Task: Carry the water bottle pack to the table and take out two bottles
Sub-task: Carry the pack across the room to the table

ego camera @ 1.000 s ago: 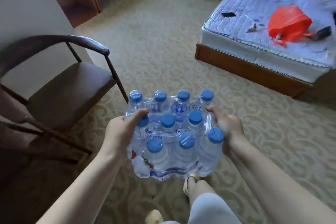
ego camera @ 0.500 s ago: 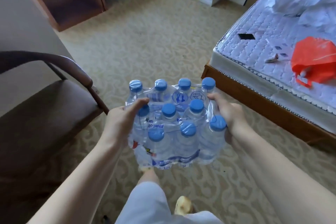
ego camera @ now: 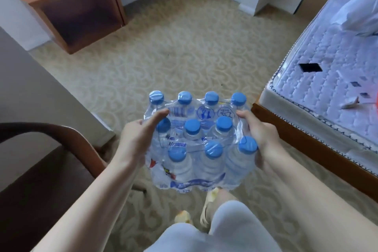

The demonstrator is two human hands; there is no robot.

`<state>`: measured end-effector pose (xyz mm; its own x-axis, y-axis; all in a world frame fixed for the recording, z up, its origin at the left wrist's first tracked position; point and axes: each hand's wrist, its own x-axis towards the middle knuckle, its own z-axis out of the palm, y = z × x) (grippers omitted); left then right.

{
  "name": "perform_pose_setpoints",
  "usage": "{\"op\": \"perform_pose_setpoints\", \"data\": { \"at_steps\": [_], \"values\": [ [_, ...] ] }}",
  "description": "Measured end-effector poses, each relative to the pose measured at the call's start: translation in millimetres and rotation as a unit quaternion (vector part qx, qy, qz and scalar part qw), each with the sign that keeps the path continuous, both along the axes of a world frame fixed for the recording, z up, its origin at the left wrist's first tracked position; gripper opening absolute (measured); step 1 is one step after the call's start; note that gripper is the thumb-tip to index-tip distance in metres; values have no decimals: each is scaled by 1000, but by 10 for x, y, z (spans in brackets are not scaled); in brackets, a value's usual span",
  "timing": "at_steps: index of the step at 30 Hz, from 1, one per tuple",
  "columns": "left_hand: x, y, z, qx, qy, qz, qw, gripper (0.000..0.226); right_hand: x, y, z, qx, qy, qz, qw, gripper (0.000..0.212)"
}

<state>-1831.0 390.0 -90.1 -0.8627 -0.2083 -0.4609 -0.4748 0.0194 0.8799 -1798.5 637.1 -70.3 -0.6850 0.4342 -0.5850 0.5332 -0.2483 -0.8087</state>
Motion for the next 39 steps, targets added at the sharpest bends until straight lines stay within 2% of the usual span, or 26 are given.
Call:
{"op": "perform_pose_setpoints", "data": {
  "at_steps": [6,8,13,16,22,25,30,34,39],
  "values": [
    [-1273,-189,-137,31,-35,40,998,72,-1534,-185,-84,-6,-12,43,999,38],
    [-1718,-281,-231,51,-39,70,996,73,-2097,-245,-177,-4,0,69,998,42],
    [-2821,-593,-248,71,-29,142,987,85,-3476,-623,-280,10,-2,134,991,36],
    [-3354,-880,-162,94,-28,195,976,95,-4218,-990,-252,0,-3,174,985,35],
    [-4591,-1703,-190,87,-40,237,967,69,-5756,-1893,-294,-11,-15,227,974,40],
    [-5261,-2117,-179,78,-45,260,962,74,-6425,-2360,-310,-6,-6,235,972,44],
    [-6353,-2684,49,70,-40,276,958,81,-7576,-2956,-179,0,-4,238,971,36],
    [-7177,-3059,132,69,-36,271,959,67,-8496,-3329,-126,-12,-1,256,966,33],
    [-8257,-3412,98,68,-32,307,949,86,-9737,-3790,-161,-7,-4,291,957,36]
  ]
}}
